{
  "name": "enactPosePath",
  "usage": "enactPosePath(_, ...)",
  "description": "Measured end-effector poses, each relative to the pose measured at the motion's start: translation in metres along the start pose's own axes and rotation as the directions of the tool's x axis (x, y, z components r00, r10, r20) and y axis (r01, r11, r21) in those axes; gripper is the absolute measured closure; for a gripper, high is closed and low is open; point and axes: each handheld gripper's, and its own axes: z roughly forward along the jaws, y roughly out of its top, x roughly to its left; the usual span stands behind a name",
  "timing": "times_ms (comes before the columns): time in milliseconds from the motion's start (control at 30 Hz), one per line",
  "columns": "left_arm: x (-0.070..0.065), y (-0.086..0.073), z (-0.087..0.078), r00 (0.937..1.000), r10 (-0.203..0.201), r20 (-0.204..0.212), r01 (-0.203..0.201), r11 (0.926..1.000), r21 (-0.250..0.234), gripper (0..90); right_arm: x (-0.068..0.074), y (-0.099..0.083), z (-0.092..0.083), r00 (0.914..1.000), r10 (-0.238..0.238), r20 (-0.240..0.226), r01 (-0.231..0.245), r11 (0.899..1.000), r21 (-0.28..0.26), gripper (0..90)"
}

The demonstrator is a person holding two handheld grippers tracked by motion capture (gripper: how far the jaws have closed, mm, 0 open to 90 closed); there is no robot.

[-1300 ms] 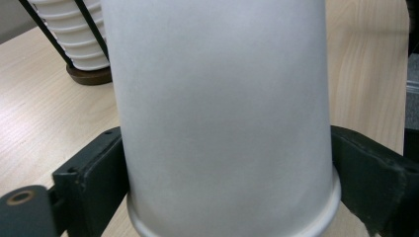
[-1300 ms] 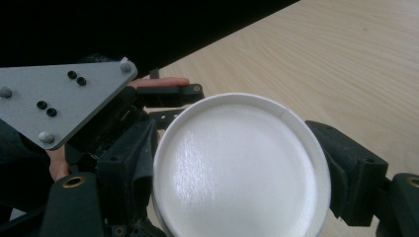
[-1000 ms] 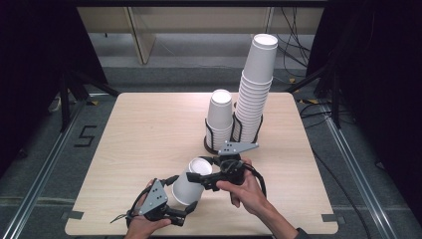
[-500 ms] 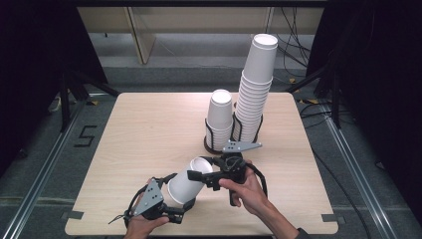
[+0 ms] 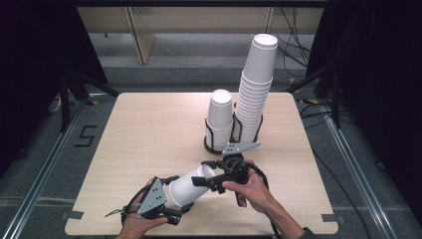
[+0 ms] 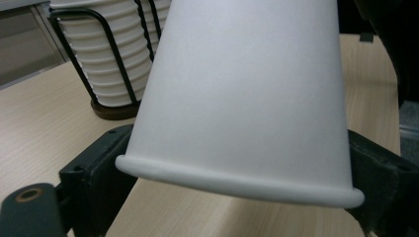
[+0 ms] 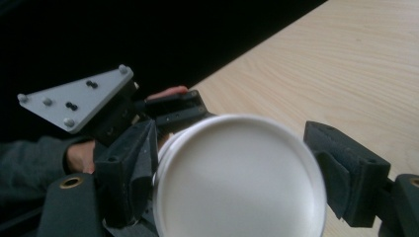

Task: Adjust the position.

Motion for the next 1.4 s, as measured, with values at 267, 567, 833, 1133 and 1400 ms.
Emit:
enactPosePath(267,0.0,-0.002,0.005,0.9961,0.068,0.056,-0.075,0.9881,0.134,9.8,-0.002,-0.001,-0.008,0.9819,-0.189,0.016,0.181,0.959,0.218,17.5)
enactPosePath(567,-0.003,0.004,0.002,0.9824,0.173,0.072,-0.185,0.9519,0.244,9.8,0.013,-0.007,0.0,0.9143,-0.405,0.008,0.363,0.829,0.426,18.1)
enactPosePath(833,-0.007,0.002,0.006,0.9734,0.207,0.097,-0.227,0.9318,0.283,9.6,0.02,-0.014,0.012,0.87,-0.492,-0.03,0.432,0.733,0.525,18.9)
enactPosePath(1133,-0.01,0.005,0.005,0.96,0.248,0.131,-0.276,0.9178,0.286,9.6,0.022,-0.018,0.018,0.8458,-0.528,-0.078,0.477,0.682,0.554,21.1)
enactPosePath(1400,-0.015,0.008,0.006,0.9545,0.259,0.148,-0.292,0.9133,0.284,9.6,0.028,-0.023,0.026,0.8214,-0.562,-0.095,0.494,0.618,0.612,21.1)
